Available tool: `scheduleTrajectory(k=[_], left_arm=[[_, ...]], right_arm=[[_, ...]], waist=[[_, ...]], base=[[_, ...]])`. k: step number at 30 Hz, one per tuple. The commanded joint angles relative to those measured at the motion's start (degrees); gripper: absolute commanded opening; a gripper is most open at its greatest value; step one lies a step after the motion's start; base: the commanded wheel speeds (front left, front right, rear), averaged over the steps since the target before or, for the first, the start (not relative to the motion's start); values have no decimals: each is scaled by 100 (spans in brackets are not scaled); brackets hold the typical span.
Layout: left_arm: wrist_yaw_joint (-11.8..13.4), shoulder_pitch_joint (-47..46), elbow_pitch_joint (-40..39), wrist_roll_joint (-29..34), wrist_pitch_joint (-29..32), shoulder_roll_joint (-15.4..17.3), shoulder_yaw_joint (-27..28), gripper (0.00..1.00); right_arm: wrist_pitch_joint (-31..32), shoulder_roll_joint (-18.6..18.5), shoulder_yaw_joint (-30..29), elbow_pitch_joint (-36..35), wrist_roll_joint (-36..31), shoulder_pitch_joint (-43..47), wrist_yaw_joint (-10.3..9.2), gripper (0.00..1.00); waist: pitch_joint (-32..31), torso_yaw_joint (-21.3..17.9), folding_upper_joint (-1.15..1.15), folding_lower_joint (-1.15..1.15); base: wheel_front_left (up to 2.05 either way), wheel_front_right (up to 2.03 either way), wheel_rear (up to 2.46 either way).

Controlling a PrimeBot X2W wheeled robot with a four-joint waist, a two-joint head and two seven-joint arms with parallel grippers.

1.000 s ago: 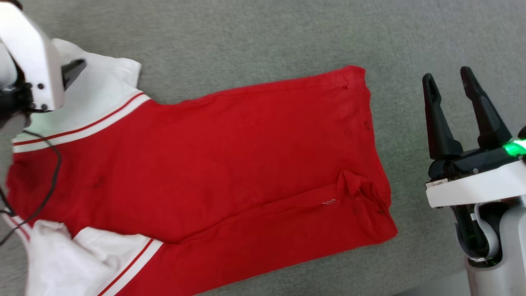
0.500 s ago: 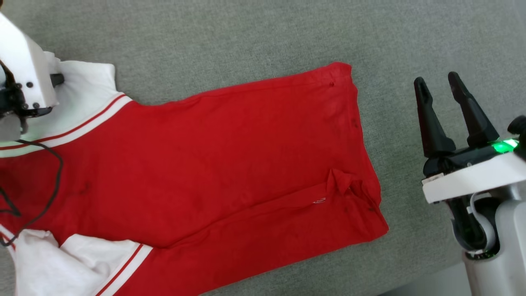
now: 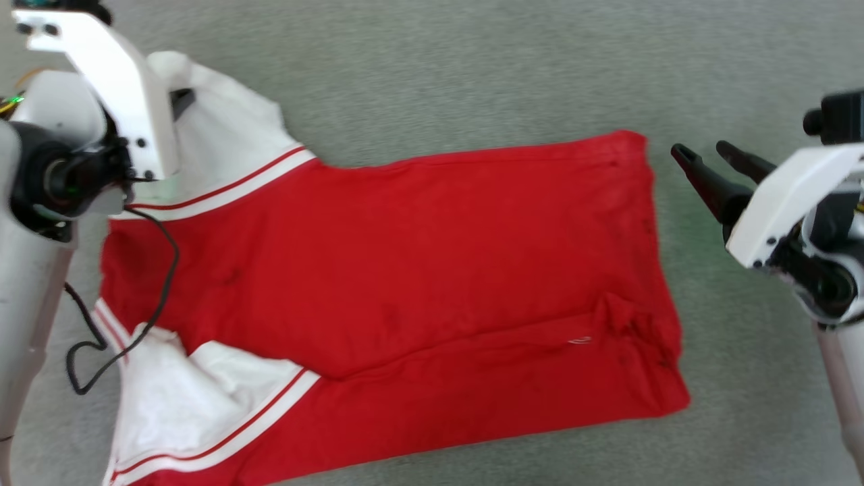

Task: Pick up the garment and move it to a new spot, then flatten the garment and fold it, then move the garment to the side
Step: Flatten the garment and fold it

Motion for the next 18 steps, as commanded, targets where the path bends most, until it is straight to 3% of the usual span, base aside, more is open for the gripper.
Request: scheduleTrajectory(k=[1,12,13,14,15,18], left_arm=[[-27,-61,-19,52,-27,-16,-31,0],[-201,-28,-330,199,-390,-230,-219,0],[-214,-1,-314,194,-410,-233,-221,0],[-230,32,-298,188,-444,-234,-224,0],[-233,58,-281,175,-471,-238,-223,0],[-282,146,-215,71,-622,-310,-164,0]], right_arm=[[41,-20,29,39,24,-123,-1,100],[1440,-35,623,1541,178,-943,-2,100],[1585,6,679,1672,185,-956,-2,72],[1688,54,725,1762,203,-968,-2,31],[1752,68,787,1809,169,-989,-1,0],[1631,21,828,1775,94,-1124,0,0]], waist=[[26,193,0,0],[185,683,0,0],[168,699,0,0],[144,712,0,0],[117,721,0,0],[4,745,0,0]], base=[[0,0,0],[0,0,0],[0,0,0],[0,0,0],[0,0,0],[0,0,0]])
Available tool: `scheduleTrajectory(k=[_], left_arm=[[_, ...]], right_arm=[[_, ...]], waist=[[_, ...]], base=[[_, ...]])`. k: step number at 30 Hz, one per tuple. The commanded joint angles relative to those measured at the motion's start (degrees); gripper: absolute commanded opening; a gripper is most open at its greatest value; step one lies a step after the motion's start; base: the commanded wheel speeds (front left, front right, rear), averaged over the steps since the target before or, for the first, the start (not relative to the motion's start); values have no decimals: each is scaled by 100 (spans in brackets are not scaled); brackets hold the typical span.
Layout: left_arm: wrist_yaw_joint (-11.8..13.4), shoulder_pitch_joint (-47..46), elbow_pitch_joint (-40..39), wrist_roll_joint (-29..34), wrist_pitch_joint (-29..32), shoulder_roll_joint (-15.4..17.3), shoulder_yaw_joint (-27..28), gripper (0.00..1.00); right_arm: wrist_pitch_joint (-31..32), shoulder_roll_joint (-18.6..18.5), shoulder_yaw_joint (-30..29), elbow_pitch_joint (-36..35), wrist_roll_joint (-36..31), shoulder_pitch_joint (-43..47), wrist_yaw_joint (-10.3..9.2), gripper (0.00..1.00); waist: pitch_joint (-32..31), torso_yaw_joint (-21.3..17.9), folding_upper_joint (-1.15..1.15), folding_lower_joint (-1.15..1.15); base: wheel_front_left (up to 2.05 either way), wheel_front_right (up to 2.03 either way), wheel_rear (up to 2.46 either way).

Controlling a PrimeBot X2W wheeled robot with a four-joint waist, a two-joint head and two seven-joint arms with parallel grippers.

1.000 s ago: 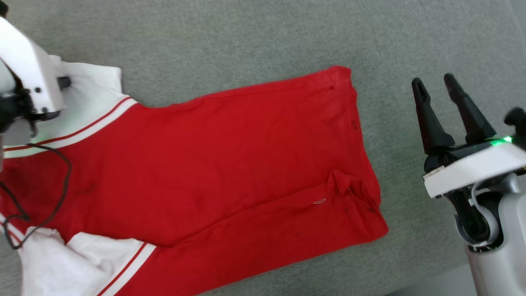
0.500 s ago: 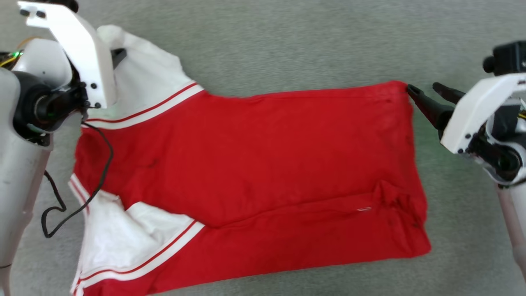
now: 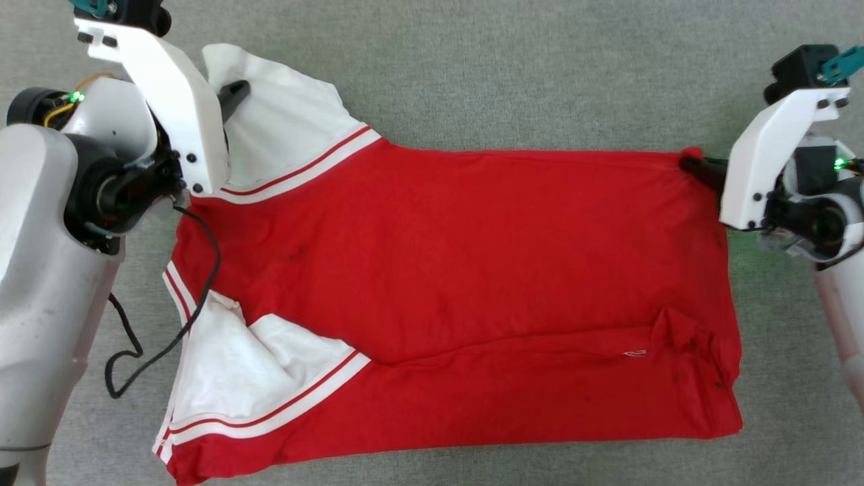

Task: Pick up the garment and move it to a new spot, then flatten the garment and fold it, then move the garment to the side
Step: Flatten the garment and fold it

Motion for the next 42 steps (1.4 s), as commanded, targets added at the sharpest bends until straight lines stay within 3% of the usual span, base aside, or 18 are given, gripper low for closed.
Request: scheduleTrajectory(k=[1,6,11,18,24,25,26,27,33,38,42], left_arm=[[-12,92,27,-10,-74,4,36,0],[-61,464,63,-114,-567,16,221,0],[-17,1261,-156,-283,-1074,97,443,0],[315,3021,-710,-506,-1763,112,710,0],[547,4321,-828,-824,-1933,-70,688,0],[563,4443,-785,-858,-1952,-139,661,21],[546,4570,-731,-925,-1922,-214,598,55],[514,4638,-678,-950,-1937,-284,566,100],[491,4809,-436,-736,-2525,-551,507,100],[542,4821,-735,-296,-3332,-640,549,100],[713,4819,-1106,54,-3869,-628,645,100]], right_arm=[[-36,96,86,78,-45,137,-1,0],[-655,-85,15,-350,-129,105,-1,0],[-991,-169,-56,-863,-191,657,-1,0],[-1239,-105,-335,-1472,-192,2040,-1,0],[-1421,72,-602,-1525,-145,3072,-1,0],[-1484,121,-616,-1514,-114,3181,-1,13],[-1547,156,-632,-1473,-90,3286,-1,61],[-1608,177,-645,-1408,-90,3388,-1,100],[-2232,311,-637,-1329,-76,3756,-1,100],[-2663,187,-688,-1825,-117,3968,-1,100],[-2549,30,-944,-2288,-234,4038,-1,100]], waist=[[-89,8,0,0],[-477,-15,0,0],[-960,-7,0,0],[-1484,57,0,0],[-1596,101,0,0],[-1598,108,0,0],[-1597,114,0,0],[-1597,122,0,0],[-1717,68,0,0],[-1949,-43,0,0],[-2135,-125,0,0]], base=[[0,0,0],[0,0,0],[0,0,0],[0,0,0],[0,0,0],[0,0,0],[0,0,0],[0,0,0],[0,0,0],[0,0,0],[0,0,0]])
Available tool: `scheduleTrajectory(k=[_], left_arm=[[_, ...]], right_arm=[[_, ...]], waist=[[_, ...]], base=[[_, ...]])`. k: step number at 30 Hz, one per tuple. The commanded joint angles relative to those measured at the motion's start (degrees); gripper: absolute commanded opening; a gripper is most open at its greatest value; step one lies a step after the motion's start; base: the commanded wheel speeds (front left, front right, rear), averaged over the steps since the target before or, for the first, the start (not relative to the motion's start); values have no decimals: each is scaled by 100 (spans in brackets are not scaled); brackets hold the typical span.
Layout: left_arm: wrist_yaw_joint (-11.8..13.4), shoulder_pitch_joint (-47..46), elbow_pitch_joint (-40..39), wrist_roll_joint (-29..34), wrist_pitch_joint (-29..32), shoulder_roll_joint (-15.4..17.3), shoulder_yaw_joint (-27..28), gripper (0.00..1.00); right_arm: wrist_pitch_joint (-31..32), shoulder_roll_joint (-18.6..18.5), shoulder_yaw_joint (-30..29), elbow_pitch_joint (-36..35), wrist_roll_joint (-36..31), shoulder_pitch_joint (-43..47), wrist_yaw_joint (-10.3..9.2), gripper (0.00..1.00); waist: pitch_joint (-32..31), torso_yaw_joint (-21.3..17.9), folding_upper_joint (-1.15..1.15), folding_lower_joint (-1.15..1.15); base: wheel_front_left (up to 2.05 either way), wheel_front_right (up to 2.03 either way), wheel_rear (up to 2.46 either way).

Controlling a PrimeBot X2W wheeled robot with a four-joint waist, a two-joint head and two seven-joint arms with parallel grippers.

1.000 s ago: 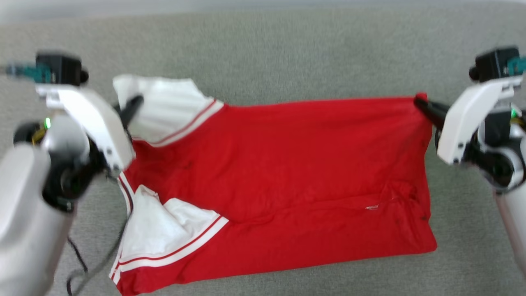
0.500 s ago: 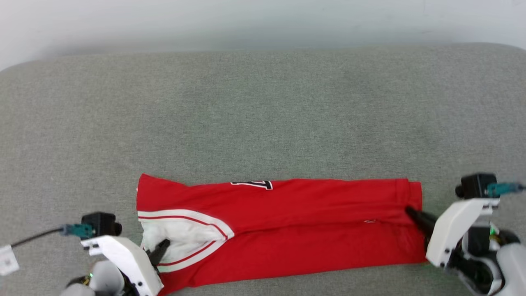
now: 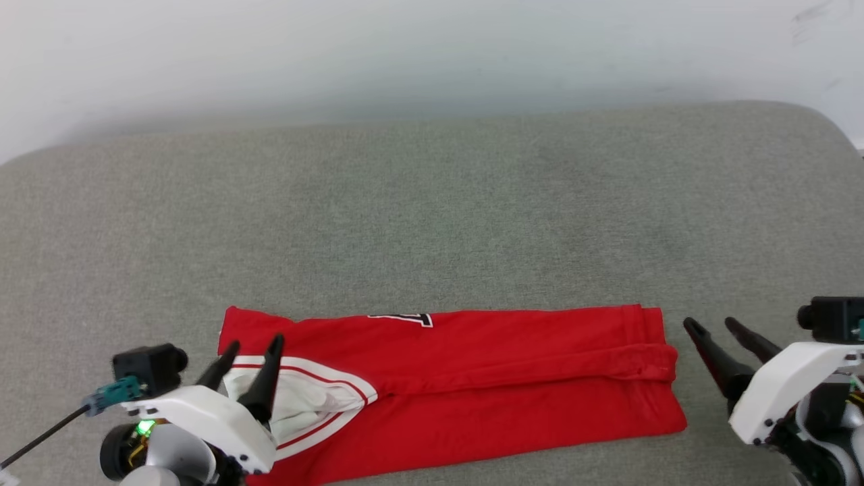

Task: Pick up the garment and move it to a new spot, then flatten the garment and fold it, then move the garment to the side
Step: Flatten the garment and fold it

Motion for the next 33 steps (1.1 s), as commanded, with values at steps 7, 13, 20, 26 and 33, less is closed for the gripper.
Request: scheduleTrajectory(k=[7,13,20,26,33], left_arm=[[691,118,-727,865,-1045,-40,191,100],[1184,30,-1156,1697,-1466,-46,14,100],[1321,-107,-1412,2025,-1590,-183,-158,100],[1271,-290,-1504,2160,-1625,-224,-285,100],[1249,-395,-1411,2213,-1630,-249,-370,100]], right_arm=[[1183,-358,-620,-339,-257,-89,-2,100],[1910,-379,-897,-317,-355,-181,-2,100],[2359,-123,-898,-98,-393,-292,-2,100],[2554,107,-703,441,-301,-512,-2,100],[2780,310,-192,1320,-3,-542,-1,100]], waist=[[-292,-23,0,1],[-182,246,0,1],[133,589,0,1],[435,807,0,1],[525,878,0,1]], base=[[0,0,0],[0,0,0],[0,0,0],[0,0,0],[0,0,0]])
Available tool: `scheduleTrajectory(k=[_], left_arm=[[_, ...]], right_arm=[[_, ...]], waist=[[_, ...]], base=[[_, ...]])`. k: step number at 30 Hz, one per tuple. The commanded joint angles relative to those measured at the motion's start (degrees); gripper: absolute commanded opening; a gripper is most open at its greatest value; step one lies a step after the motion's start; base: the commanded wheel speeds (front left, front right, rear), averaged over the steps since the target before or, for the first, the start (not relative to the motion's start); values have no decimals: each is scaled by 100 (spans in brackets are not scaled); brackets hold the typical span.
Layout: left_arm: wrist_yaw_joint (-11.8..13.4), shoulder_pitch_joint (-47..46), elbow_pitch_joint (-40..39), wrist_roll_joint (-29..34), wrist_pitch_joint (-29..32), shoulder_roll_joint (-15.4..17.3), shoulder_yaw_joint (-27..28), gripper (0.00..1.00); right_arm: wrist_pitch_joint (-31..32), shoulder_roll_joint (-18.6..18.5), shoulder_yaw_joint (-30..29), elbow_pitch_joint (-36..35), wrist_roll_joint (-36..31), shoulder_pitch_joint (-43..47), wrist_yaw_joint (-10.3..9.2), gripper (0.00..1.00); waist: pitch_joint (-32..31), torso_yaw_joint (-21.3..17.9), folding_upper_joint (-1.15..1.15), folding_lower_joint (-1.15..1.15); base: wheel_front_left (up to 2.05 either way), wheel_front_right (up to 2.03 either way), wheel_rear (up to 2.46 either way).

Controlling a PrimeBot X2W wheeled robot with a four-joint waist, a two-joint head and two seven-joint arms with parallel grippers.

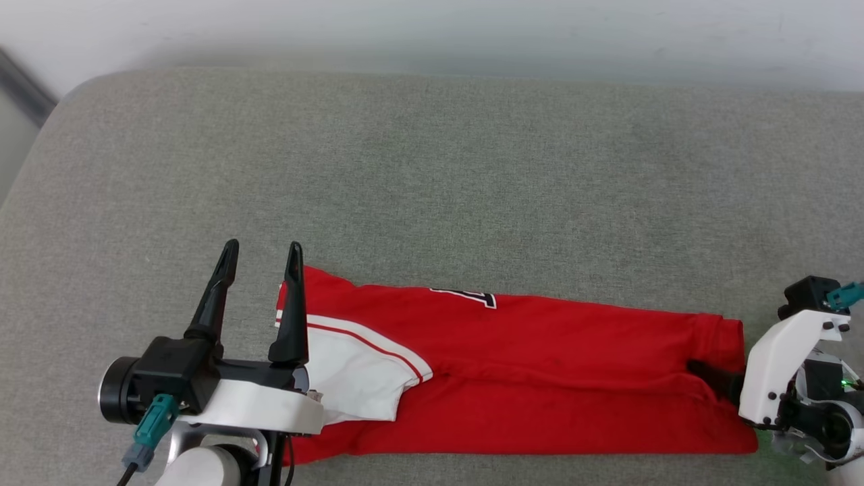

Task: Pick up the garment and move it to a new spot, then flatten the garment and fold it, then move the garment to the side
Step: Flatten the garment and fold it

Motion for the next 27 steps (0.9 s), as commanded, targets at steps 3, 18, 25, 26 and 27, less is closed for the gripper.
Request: scheduleTrajectory(k=[3,18,25,26,27], left_arm=[[2,-16,44,16,-8,4,-7,100],[171,268,54,-54,170,140,48,100],[238,351,20,-96,219,197,78,100],[245,353,18,-95,221,206,88,100],[258,359,14,-94,222,211,97,100]], right_arm=[[124,250,336,298,137,148,7,5],[-135,-359,132,-57,134,-195,-2,0],[74,-498,-1085,-26,-108,-35,-1,0],[162,-418,-1272,-28,-99,-39,-1,0],[262,-322,-1452,-28,-64,-52,-1,0]], waist=[[-40,-43,0,0],[-584,-655,0,0],[-600,-874,0,0],[-600,-902,0,0],[-601,-927,0,0]], base=[[0,0,0],[0,0,0],[0,0,0],[0,0,0],[0,0,0]])
